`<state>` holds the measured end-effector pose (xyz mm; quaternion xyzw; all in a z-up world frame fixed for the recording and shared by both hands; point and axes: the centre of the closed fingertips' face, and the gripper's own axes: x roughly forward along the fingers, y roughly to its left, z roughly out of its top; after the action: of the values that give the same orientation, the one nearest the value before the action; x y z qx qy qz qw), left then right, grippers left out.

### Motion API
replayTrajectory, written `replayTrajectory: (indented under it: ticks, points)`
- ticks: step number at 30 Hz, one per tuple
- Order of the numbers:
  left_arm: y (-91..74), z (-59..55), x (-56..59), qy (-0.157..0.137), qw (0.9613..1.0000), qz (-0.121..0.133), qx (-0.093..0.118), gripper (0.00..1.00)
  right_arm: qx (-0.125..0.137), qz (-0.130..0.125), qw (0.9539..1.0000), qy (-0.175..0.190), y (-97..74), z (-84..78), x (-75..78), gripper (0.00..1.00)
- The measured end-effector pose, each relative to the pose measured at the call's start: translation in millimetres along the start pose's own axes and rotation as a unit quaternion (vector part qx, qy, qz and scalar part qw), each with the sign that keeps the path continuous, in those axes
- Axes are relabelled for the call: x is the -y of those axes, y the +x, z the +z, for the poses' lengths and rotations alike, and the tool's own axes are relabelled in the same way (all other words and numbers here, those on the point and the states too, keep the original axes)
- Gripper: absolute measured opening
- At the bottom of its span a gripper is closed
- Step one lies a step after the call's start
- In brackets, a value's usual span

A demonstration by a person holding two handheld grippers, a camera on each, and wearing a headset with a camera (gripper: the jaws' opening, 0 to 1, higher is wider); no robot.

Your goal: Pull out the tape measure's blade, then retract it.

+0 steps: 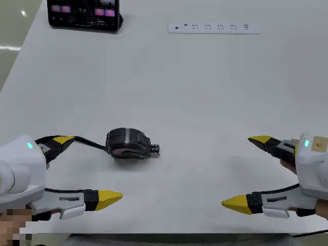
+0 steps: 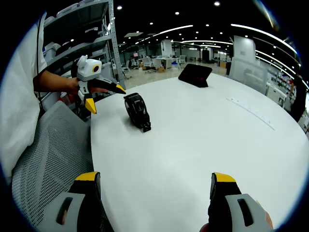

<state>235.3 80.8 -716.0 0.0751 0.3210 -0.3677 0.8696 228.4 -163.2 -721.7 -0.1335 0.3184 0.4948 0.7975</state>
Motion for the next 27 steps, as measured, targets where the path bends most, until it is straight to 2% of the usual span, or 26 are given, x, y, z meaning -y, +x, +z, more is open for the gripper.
replayTrajectory:
  ticks: [4,12,27]
  points:
    - [-1.0,1.7,0.4,0.0,1.0,-0.001,0.006,0.97,0.0,0.0,1.0,0.002,-0.5,1.4,-0.1,0.93]
    - [-1.4,1.6,-0.7,0.002,1.0,-0.003,0.002,0.97,0.001,0.001,1.0,0.002,-0.3,3.3,0.6,0.92]
    - [1.8,2.6,-1.4,0.027,0.9992,-0.025,-0.015,0.93,0.0,0.019,0.9998,-0.011,10.7,7.7,3.8,0.9]
